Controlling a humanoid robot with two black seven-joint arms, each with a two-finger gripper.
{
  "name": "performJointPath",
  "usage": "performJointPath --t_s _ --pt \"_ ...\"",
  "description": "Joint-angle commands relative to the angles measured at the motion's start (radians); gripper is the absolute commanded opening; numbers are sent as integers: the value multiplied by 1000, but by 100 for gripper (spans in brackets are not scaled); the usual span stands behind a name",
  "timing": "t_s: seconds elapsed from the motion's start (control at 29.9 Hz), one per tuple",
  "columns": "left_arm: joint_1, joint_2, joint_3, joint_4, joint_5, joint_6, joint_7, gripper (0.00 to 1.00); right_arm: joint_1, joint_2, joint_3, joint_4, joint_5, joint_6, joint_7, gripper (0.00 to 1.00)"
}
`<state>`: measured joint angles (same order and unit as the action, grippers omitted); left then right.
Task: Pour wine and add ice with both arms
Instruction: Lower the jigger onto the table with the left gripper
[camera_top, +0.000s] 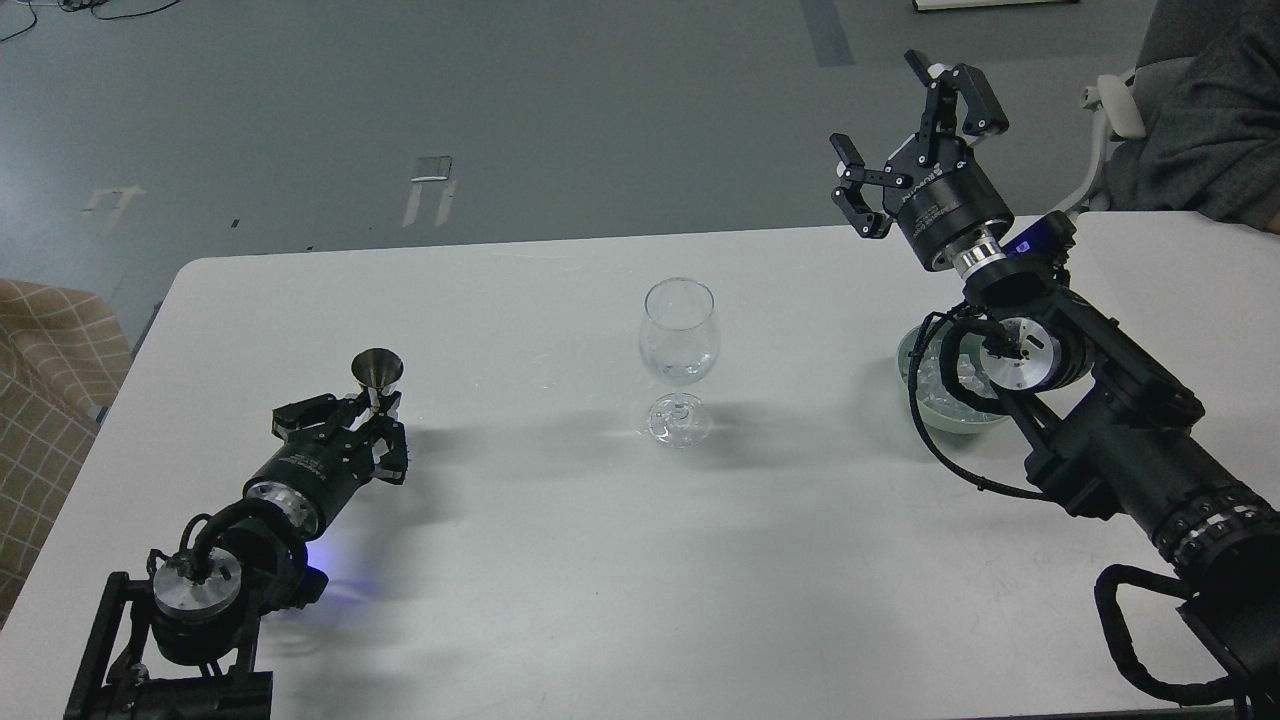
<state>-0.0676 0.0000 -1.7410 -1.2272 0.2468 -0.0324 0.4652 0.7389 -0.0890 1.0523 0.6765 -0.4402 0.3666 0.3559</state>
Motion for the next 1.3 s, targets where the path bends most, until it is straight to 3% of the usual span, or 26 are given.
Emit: performJointPath --t_s 0.0,0.37,0.4,0.47,0.57,1.27 --pt "0 0 0 0 -1 0 -2 39 0 0 0 0 0 0 0 100" --pt "-1 0 3 0 0 3 0 50 0 0 2 0 0 0 0 100" --pt "-1 0 3 0 0 3 -2 54 0 0 0 0 0 0 2 100" --pt "0 0 3 0 0 8 0 77 0 2 0 0 0 0 0 100" --pt "2 0 -2 -2 -1 8 0 93 0 6 0 0 0 0 0 100" --pt "26 0 -12 -6 -7 2 7 96 0 15 2 -2 0 0 2 100"
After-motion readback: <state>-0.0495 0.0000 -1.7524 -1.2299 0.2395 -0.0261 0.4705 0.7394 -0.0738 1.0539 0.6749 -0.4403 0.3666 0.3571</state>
